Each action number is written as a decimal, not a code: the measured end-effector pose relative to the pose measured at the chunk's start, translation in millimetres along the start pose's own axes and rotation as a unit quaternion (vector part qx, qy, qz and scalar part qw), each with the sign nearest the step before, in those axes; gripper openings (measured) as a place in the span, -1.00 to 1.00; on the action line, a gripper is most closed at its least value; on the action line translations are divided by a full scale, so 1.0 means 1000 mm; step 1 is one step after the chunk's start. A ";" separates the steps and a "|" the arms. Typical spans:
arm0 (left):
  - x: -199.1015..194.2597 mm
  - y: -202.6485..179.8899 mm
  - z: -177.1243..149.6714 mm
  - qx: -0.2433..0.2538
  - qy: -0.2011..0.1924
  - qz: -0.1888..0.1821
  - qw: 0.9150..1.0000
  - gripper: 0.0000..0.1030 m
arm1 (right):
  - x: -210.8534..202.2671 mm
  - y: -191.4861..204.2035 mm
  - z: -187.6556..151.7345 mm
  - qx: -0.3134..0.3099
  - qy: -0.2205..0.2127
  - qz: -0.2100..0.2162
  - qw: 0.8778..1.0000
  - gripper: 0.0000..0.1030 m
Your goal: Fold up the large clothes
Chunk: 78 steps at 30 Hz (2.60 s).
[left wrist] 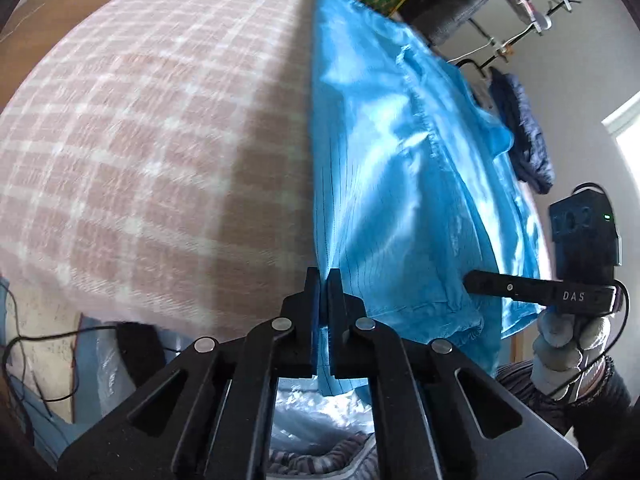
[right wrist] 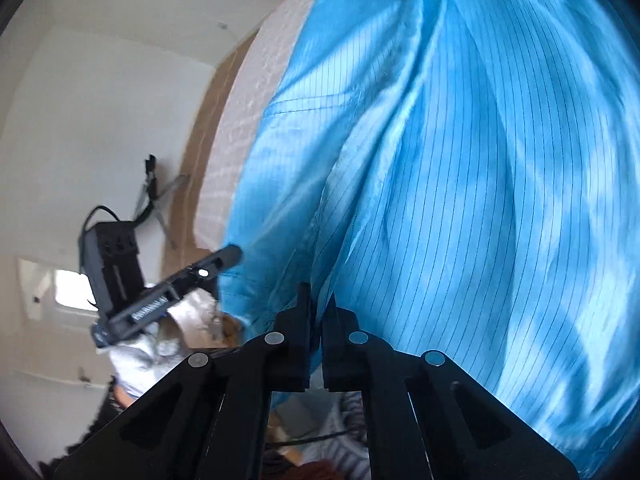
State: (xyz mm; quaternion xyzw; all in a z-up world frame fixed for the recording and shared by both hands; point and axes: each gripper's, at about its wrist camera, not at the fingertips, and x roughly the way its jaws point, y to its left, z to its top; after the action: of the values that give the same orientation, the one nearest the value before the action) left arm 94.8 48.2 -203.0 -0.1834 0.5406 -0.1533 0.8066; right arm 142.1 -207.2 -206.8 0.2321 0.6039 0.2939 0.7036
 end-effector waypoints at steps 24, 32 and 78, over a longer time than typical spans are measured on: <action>0.037 -0.039 0.017 0.075 -0.014 0.099 0.992 -0.98 | 0.012 0.031 -0.016 -0.079 0.002 -0.133 0.988 -0.76; 0.008 -0.068 0.021 0.086 -0.064 0.070 0.992 -0.98 | -0.043 0.041 -0.034 -0.110 -0.078 -0.161 0.978 -0.41; 0.000 -0.361 -0.091 0.258 -0.013 -0.146 0.955 -0.70 | -0.231 -0.213 -0.025 0.176 -0.238 -0.235 0.926 0.05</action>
State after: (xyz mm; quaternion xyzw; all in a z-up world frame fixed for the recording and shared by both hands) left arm -7.7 -283.5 -67.8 -0.0476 0.4390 -0.4012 0.8025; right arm 122.7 -520.9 -191.4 0.2664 0.4978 -0.0547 0.8236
